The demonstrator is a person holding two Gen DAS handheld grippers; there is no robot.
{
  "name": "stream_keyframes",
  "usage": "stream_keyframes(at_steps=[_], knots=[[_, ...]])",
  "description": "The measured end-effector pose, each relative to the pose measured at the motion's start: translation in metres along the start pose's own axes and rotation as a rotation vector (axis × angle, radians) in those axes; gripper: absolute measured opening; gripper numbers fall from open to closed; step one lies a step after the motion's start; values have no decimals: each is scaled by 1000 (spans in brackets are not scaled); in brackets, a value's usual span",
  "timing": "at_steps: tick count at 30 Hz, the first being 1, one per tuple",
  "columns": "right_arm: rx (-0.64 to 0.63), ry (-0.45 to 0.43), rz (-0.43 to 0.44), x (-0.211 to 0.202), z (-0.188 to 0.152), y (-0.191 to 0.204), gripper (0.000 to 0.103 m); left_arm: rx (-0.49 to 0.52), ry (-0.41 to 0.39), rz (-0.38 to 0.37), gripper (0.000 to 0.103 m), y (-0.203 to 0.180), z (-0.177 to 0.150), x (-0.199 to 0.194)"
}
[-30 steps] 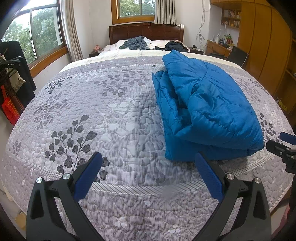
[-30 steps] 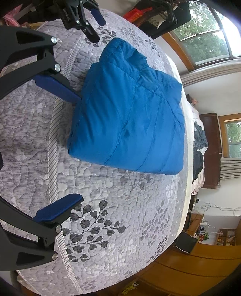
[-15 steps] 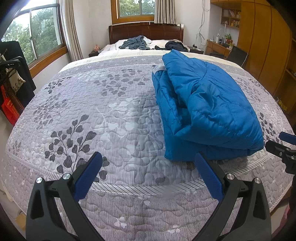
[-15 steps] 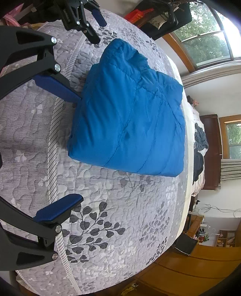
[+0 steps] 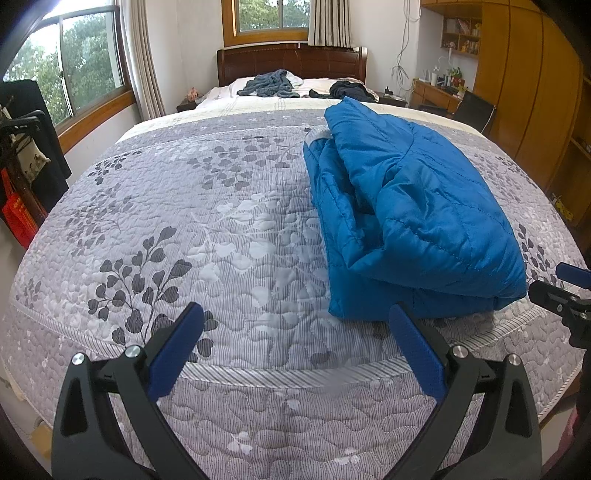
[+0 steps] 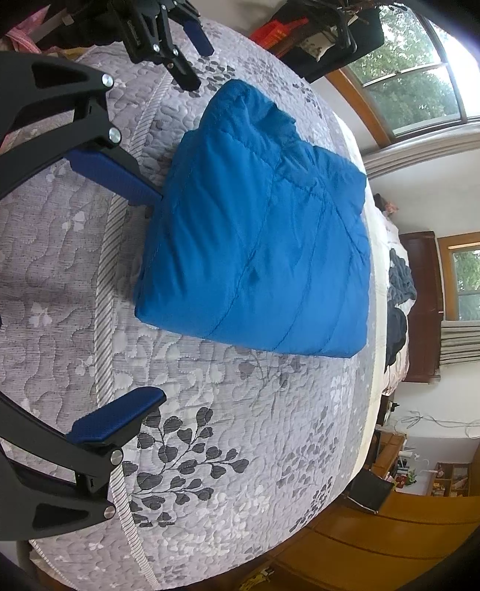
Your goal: Fold large clothes
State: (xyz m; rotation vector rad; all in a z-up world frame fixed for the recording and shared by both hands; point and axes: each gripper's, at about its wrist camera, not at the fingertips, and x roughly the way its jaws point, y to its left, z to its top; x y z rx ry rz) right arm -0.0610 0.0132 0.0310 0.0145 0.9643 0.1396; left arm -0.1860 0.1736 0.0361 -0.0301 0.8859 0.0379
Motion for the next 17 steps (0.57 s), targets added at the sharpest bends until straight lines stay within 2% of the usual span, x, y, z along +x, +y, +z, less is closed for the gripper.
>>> stream_keyframes(at_steps=[17], knots=[[-7,-1,-1,1,3,-3,99,3,1,-1,99,-1,0,2]])
